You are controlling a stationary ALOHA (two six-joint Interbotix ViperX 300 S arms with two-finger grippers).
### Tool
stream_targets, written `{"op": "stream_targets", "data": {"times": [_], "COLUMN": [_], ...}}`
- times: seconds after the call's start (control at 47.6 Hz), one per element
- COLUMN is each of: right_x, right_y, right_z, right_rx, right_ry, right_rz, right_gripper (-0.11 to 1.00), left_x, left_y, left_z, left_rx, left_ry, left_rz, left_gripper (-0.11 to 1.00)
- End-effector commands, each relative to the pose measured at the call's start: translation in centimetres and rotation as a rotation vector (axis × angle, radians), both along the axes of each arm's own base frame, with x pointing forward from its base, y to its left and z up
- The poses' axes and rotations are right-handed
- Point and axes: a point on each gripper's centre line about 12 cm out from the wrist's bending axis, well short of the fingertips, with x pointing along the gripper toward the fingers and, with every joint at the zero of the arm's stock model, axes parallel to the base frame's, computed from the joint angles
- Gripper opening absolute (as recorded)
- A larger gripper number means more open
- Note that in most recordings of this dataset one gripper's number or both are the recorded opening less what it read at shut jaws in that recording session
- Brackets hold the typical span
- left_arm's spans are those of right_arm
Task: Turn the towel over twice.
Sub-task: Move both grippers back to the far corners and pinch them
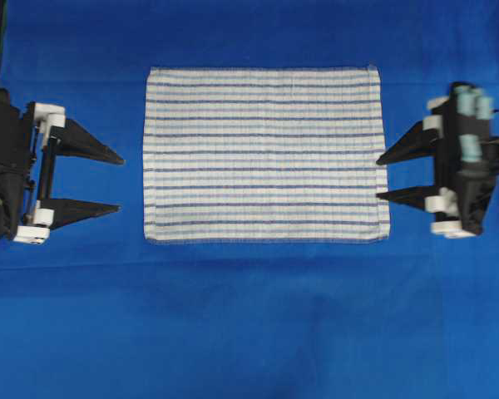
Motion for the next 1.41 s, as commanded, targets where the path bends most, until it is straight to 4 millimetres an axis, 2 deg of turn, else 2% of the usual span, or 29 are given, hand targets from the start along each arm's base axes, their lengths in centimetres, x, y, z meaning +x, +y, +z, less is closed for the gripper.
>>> {"op": "stream_targets", "data": {"times": [0.0, 0.147, 0.484, 0.568, 0.736, 1.009, 1.177, 1.388], "right_x": [-0.6, -1.6, -0.8, -0.6, -0.3, 0.1, 0.4, 0.3], "right_y": [0.0, -0.1, -1.5, -2.7, -6.5, -11.5, -13.8, -16.2], "right_z": [1.9, 3.5, 2.4, 2.0, 0.0, -3.9, -6.3, -9.0], "right_rx": [-0.017, -0.028, -0.039, -0.041, -0.04, -0.036, -0.03, -0.019], "right_ry": [-0.09, -0.172, -0.126, -0.108, -0.033, 0.062, 0.089, 0.118], "right_rz": [0.011, 0.016, -0.037, -0.084, -0.23, -0.379, -0.429, -0.477], "right_gripper": [0.61, 0.61, 0.61, 0.61, 0.61, 0.61, 0.61, 0.61], "left_x": [-0.3, -0.8, -0.4, -0.2, 0.6, 2.6, 4.0, 4.9], "left_y": [0.1, 0.2, 1.2, 2.1, 4.7, 8.5, 11.0, 14.4], "left_z": [1.6, 2.4, 1.7, 1.6, 0.6, -2.6, -5.8, -9.3], "left_rx": [-0.001, -0.001, 0.009, 0.04, 0.126, 0.181, 0.171, 0.151], "left_ry": [-0.066, -0.104, -0.078, -0.084, -0.065, 0.011, 0.078, 0.164], "left_rz": [0.003, 0.006, 0.053, 0.088, 0.184, 0.303, 0.37, 0.459], "left_gripper": [0.74, 0.74, 0.73, 0.74, 0.73, 0.73, 0.73, 0.73]}}
